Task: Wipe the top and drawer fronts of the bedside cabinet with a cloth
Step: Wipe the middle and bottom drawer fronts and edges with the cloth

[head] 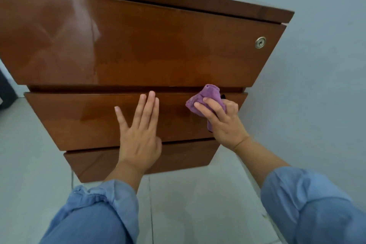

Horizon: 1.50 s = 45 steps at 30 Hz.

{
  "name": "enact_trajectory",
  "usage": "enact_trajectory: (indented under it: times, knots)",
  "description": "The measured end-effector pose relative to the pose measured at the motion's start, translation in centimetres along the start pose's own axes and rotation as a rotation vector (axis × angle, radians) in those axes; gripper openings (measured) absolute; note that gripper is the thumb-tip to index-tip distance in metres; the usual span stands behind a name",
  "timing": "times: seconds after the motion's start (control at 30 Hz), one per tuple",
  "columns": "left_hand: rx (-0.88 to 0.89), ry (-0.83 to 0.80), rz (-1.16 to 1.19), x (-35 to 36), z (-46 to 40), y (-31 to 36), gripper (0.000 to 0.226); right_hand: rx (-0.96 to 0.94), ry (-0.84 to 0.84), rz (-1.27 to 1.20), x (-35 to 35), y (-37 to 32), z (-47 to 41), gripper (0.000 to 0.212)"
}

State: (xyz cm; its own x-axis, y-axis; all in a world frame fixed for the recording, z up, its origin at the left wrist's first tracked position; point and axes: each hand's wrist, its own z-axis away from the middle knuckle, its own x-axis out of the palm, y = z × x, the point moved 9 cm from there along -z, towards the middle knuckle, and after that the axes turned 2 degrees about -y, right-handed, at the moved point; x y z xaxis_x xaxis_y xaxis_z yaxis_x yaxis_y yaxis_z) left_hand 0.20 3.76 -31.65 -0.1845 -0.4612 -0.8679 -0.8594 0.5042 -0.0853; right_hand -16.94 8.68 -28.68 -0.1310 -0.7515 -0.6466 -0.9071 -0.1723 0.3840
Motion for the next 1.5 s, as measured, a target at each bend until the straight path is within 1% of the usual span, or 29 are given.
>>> enact_trajectory:
  times: [0.07,0.13,0.23,0.3,0.37,0.43,0.53,0.6,0.67,0.77,0.83,0.97,1.03,1.07,1.17,1.27,1.4,1.5]
  knots:
    - [0.046,0.008,-0.02,-0.2,-0.9,1.0,0.099,-0.041,-0.052,0.052,1.1,1.3,1.2,0.069]
    - [0.05,0.013,-0.029,0.1,-1.5,1.6,0.096,-0.066,-0.086,0.113,2.7,2.7,2.6,0.071]
    - [-0.006,0.044,0.002,0.6,-1.8,1.7,0.093,-0.12,-0.099,0.172,5.2,3.4,4.8,0.067]
    - [-0.042,0.083,0.044,0.7,-2.1,1.8,0.092,-0.121,-0.096,0.216,6.9,3.1,6.4,0.062]
    - [-0.066,0.119,0.08,1.0,-2.4,1.9,0.093,-0.122,-0.108,0.232,8.4,2.7,7.9,0.061]
    - [-0.082,0.139,0.106,1.4,-2.6,2.2,0.095,-0.177,-0.181,0.232,9.9,2.2,9.5,0.063]
    - [-0.106,0.151,0.119,1.8,-2.6,2.4,0.097,-0.346,-0.343,0.225,11.4,0.5,12.2,0.067]
    - [-0.104,0.149,0.118,1.9,-2.7,2.4,0.098,-0.384,-0.457,0.204,12.0,-0.3,13.4,0.076]
    - [-0.098,0.133,0.115,2.0,-2.7,2.3,0.097,-0.336,-0.507,0.153,11.4,-0.5,13.3,0.078]
    - [-0.101,0.092,0.125,1.7,-2.5,2.2,0.098,-0.257,-0.452,0.131,8.3,-0.9,10.8,0.066]
    - [-0.106,0.063,0.125,1.4,-2.4,2.2,0.098,-0.074,-0.368,0.075,5.7,0.0,8.1,0.062]
    - [-0.113,0.024,0.137,0.5,-2.3,2.4,0.097,0.404,-0.119,-0.044,0.6,4.1,3.7,0.056]
    - [-0.112,0.011,0.137,0.1,-2.2,2.4,0.096,0.584,-0.055,-0.051,-0.8,5.9,3.5,0.05]
    - [-0.11,0.007,0.135,0.1,-2.1,2.4,0.095,0.641,-0.044,-0.056,-0.8,6.4,3.8,0.046]
    - [-0.097,0.009,0.125,-0.2,-2.0,2.3,0.092,0.688,-0.048,-0.12,0.2,6.6,4.9,0.037]
    - [-0.096,0.011,0.129,0.0,-2.2,2.3,0.091,0.7,-0.088,-0.157,1.3,6.4,5.6,0.044]
    - [-0.129,0.016,0.142,0.3,-2.3,2.5,0.094,0.571,-0.198,-0.069,2.5,5.0,6.4,0.052]
    - [-0.147,0.021,0.143,0.4,-2.4,2.7,0.094,0.572,-0.288,-0.067,3.7,4.7,7.2,0.051]
